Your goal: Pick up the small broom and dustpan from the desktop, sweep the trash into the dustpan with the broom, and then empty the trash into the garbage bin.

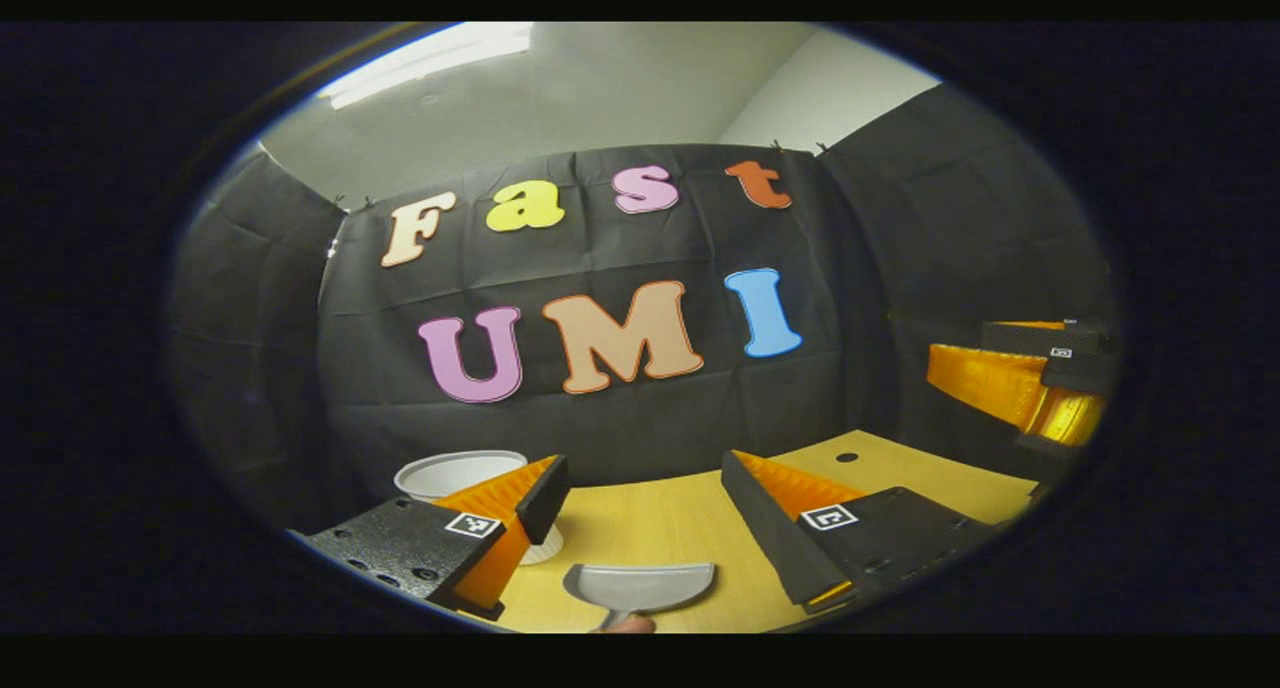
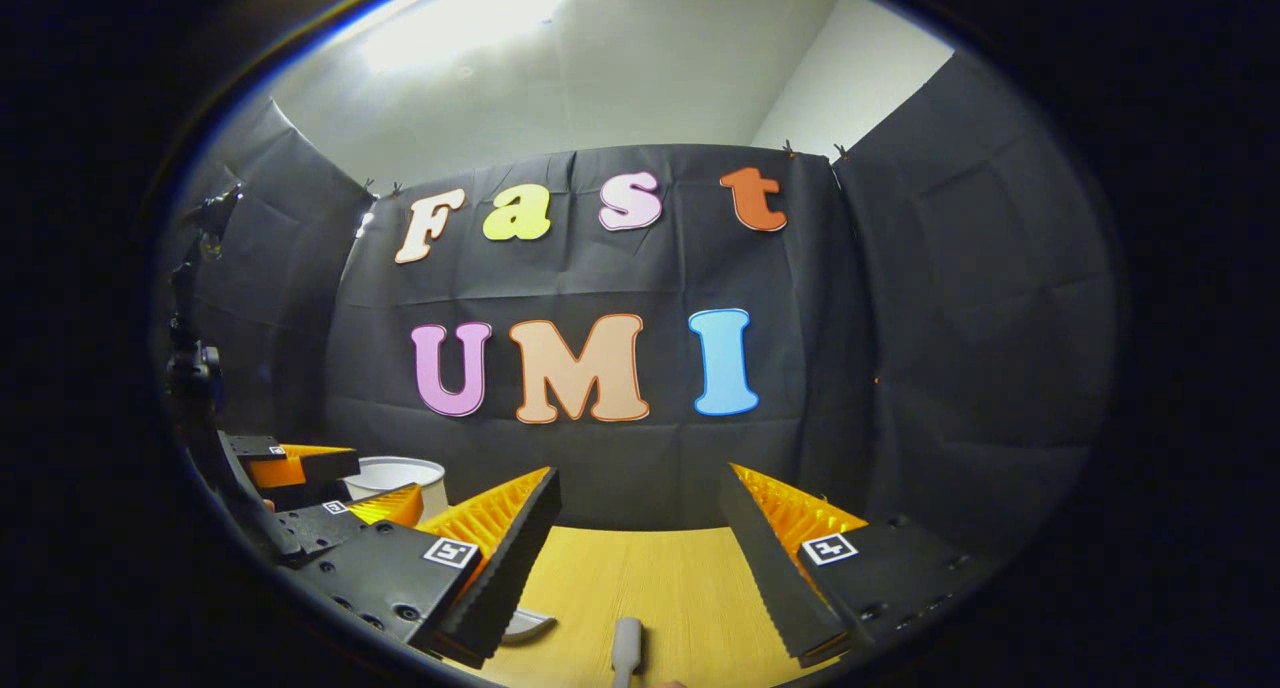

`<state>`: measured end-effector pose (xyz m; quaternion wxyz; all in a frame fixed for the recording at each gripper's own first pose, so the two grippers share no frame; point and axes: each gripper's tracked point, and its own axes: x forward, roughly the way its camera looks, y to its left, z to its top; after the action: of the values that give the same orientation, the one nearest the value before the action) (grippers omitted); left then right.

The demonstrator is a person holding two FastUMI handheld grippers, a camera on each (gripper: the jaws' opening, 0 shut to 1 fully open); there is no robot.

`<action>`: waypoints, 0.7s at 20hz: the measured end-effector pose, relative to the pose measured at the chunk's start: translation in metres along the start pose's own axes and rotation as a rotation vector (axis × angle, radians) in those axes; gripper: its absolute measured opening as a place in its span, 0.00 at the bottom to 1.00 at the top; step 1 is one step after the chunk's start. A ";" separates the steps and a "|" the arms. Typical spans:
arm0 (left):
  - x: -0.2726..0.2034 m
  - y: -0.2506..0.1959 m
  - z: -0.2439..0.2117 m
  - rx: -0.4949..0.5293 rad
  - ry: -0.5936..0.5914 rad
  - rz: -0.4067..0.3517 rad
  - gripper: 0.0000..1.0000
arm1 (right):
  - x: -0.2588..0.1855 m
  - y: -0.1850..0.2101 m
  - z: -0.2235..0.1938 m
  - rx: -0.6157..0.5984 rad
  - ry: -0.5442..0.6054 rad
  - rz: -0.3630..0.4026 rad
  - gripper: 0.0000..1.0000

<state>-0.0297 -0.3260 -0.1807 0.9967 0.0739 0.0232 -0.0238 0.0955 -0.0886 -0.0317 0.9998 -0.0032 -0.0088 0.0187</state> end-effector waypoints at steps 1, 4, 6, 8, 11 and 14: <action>0.001 0.000 -0.001 -0.006 0.004 -0.006 0.93 | -0.002 -0.003 0.002 -0.001 0.004 -0.007 1.00; 0.002 0.000 -0.001 -0.016 0.015 -0.018 0.93 | -0.005 -0.005 0.002 -0.006 0.001 -0.039 1.00; 0.000 -0.001 -0.002 -0.018 0.013 -0.027 0.93 | -0.007 -0.004 0.004 -0.010 0.002 -0.049 1.00; 0.001 -0.002 -0.003 -0.013 0.018 -0.037 0.93 | -0.009 -0.005 0.005 -0.015 0.003 -0.062 1.00; 0.000 -0.003 -0.002 -0.014 0.013 -0.053 0.93 | -0.007 -0.006 0.005 -0.022 -0.002 -0.070 1.00; 0.001 -0.005 -0.001 -0.018 0.011 -0.068 0.93 | -0.007 -0.005 0.005 -0.028 0.003 -0.072 1.00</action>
<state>-0.0295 -0.3307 -0.1823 0.9958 0.0642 0.0316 -0.0570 0.0881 -0.0937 -0.0266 0.9997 -0.0170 -0.0078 -0.0173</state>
